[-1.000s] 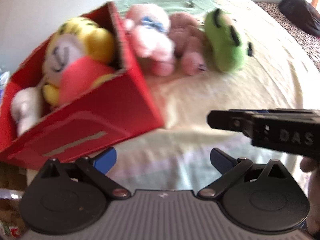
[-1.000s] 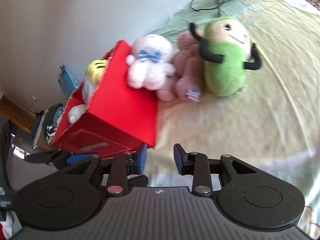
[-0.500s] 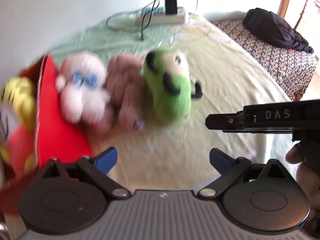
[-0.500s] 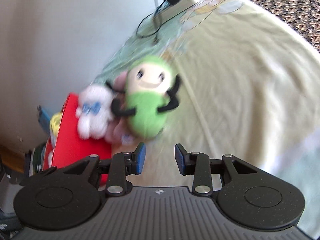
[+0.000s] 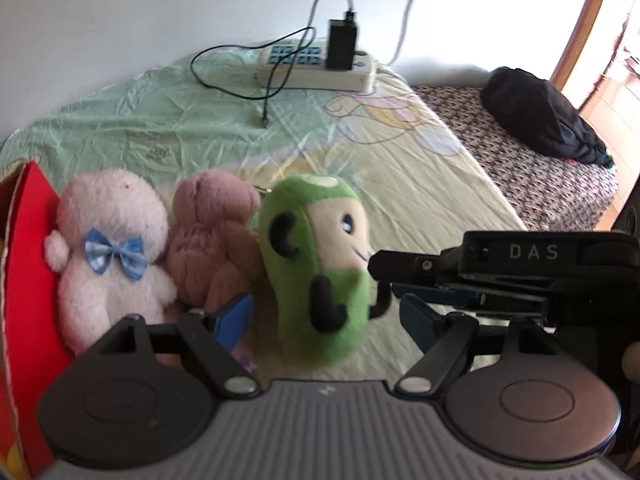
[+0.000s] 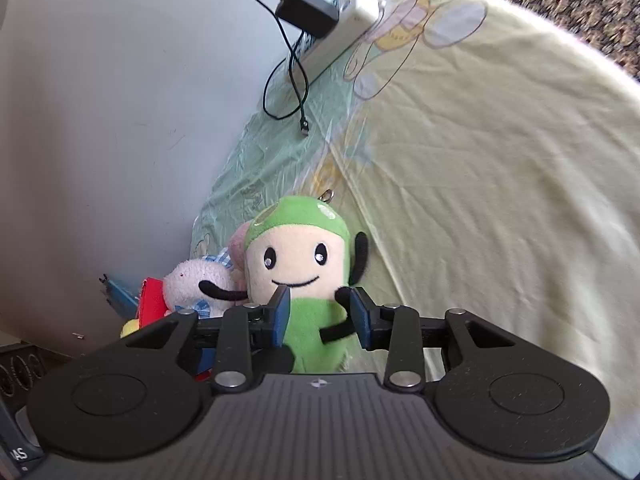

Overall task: Organize objects
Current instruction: 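Grasp the green bean plush with the right tool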

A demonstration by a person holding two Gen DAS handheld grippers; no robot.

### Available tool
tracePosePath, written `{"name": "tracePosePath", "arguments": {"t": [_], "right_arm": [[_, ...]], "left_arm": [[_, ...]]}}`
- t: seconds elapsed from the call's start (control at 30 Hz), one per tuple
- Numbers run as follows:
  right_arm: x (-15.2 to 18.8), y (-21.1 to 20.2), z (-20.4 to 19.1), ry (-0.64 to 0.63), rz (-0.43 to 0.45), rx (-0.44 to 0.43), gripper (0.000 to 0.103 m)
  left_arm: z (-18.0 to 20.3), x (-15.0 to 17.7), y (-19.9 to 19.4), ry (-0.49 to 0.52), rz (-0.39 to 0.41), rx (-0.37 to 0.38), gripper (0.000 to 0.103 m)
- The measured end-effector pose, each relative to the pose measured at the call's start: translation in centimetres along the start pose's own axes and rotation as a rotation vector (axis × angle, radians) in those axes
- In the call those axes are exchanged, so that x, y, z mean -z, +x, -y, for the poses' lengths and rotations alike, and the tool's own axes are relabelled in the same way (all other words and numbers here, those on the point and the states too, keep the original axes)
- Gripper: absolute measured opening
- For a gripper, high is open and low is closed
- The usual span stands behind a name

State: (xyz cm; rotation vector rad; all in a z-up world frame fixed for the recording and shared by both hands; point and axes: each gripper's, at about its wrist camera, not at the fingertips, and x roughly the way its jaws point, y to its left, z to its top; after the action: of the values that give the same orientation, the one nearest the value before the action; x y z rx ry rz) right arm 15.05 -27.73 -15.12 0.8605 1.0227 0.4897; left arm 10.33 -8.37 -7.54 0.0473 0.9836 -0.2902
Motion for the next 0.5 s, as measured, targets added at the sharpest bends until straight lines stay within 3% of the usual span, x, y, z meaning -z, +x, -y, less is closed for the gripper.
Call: {"name": "tracePosePath", "arguments": {"t": [0.13, 0.27, 0.5], "right_arm": [[-0.6, 1.3, 0.0, 0.006, -0.015, -0.044, 0.047], [-0.9, 2.5, 0.1, 0.001, -0.041, -0.065, 0.060], [-0.9, 4.3, 0.5, 0.045, -0.092, -0.163, 0.060]], "left_arm": [[-1.7, -0.4, 1.8, -0.062, -0.047, 0.015, 0.074], [-2.7, -0.7, 2.7, -0.090, -0.057, 0.054, 0.074], [-2.7, -1.1, 4.2, -0.089, -0.074, 0.054, 0.070]]}}
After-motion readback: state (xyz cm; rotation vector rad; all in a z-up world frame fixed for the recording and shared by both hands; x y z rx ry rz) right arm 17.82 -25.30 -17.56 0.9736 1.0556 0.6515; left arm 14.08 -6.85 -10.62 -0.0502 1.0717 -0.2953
